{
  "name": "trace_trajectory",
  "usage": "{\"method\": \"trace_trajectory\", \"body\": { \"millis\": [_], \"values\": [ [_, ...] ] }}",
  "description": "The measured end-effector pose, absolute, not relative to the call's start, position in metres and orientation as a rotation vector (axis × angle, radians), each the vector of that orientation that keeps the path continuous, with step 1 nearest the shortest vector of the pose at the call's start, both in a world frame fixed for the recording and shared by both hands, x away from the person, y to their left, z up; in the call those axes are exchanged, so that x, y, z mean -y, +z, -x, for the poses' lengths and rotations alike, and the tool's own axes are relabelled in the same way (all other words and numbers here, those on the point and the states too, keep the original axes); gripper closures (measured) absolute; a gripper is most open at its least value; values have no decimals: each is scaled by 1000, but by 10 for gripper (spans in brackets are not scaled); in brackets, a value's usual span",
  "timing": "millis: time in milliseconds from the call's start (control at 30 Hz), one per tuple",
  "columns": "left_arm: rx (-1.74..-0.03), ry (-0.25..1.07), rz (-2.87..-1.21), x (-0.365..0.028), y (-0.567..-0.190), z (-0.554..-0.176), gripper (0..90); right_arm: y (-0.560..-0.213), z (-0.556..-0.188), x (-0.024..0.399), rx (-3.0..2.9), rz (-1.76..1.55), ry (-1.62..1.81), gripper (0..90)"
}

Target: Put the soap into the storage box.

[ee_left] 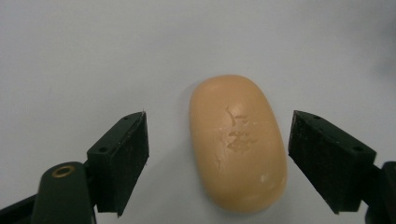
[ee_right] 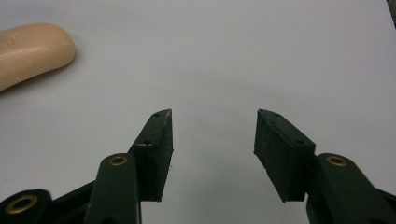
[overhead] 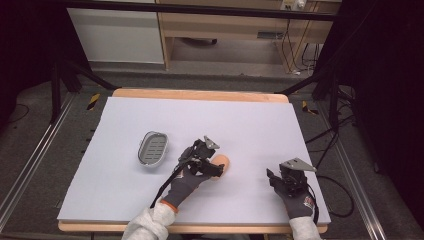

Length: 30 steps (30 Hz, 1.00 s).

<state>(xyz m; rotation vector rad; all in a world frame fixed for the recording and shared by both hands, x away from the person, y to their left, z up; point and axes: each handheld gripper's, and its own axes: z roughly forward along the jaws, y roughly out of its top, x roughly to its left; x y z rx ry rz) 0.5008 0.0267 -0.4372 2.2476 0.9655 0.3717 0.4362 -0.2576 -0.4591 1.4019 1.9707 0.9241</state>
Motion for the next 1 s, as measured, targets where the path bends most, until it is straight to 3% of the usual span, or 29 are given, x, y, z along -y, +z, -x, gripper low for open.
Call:
{"method": "trace_trajectory", "body": {
  "millis": [533, 1000],
  "values": [
    [-967, 329, -2331, -11, -449, -506, 175, -459, -436, 258, -1977, -1406, 927, 476],
    [-985, 306, -2395, -1, -463, -512, 243, -460, -437, 258, -1987, -1405, 927, 497]
  ]
}}
